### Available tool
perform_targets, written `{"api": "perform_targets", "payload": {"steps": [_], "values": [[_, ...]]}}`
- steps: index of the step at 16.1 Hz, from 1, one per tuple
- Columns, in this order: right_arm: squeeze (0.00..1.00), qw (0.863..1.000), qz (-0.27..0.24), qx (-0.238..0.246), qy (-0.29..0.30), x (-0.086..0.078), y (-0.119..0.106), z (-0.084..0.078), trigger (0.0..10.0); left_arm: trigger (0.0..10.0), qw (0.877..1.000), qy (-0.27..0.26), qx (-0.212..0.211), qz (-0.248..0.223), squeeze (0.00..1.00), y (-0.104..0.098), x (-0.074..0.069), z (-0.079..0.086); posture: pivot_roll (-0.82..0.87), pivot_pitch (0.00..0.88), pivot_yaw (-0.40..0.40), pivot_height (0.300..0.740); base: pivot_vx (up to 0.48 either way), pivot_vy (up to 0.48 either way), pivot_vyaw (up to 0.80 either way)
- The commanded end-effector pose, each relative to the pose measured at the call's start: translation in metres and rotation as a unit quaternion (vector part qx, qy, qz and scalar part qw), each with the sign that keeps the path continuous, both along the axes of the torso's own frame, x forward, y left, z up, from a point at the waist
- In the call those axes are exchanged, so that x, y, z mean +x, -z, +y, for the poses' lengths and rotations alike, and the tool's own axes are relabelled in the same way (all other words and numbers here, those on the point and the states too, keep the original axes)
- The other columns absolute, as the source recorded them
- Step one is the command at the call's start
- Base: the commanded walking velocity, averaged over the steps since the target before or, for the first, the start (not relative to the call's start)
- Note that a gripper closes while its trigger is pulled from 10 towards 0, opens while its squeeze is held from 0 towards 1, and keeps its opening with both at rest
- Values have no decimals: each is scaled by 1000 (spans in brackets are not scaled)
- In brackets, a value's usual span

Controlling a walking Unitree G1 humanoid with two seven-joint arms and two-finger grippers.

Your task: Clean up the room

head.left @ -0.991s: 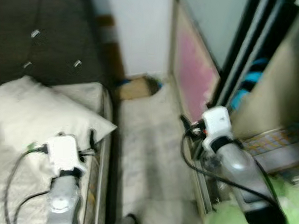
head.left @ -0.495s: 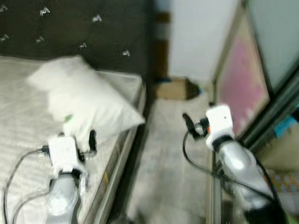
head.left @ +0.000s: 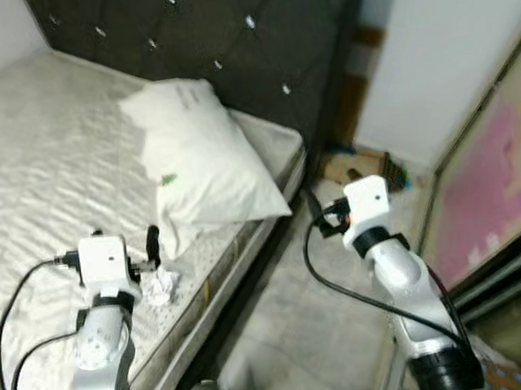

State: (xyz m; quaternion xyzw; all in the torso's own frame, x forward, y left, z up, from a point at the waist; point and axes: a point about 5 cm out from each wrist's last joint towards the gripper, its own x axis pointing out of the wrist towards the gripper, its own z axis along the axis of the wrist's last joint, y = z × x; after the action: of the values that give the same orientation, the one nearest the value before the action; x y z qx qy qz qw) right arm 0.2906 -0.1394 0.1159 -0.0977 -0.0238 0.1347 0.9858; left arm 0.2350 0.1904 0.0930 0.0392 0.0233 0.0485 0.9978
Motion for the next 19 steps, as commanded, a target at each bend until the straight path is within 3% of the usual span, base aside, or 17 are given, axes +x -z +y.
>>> {"api": "perform_targets", "payload": {"steps": [1, 8, 19], "values": [[0, 1000, 2, -2, 10, 0, 1, -6, 10000, 10000, 1000, 5, -1, 2, 0, 1, -2, -3, 66, 67, -43, 740, 0, 0, 800], [0, 999, 4, 11, 34, 0, 2, -11, 10000, 10000, 1000, -24, -6, 9, 0, 0, -5, 1, 65, 81, -37, 740, 0, 0, 800], [0, 999, 7, 18, 41, 1, 4, -10, 10000, 10000, 1000, -17, -17, 3, 0, -2, -4, 1, 67, 92, -31, 740, 0, 0, 800]]}}
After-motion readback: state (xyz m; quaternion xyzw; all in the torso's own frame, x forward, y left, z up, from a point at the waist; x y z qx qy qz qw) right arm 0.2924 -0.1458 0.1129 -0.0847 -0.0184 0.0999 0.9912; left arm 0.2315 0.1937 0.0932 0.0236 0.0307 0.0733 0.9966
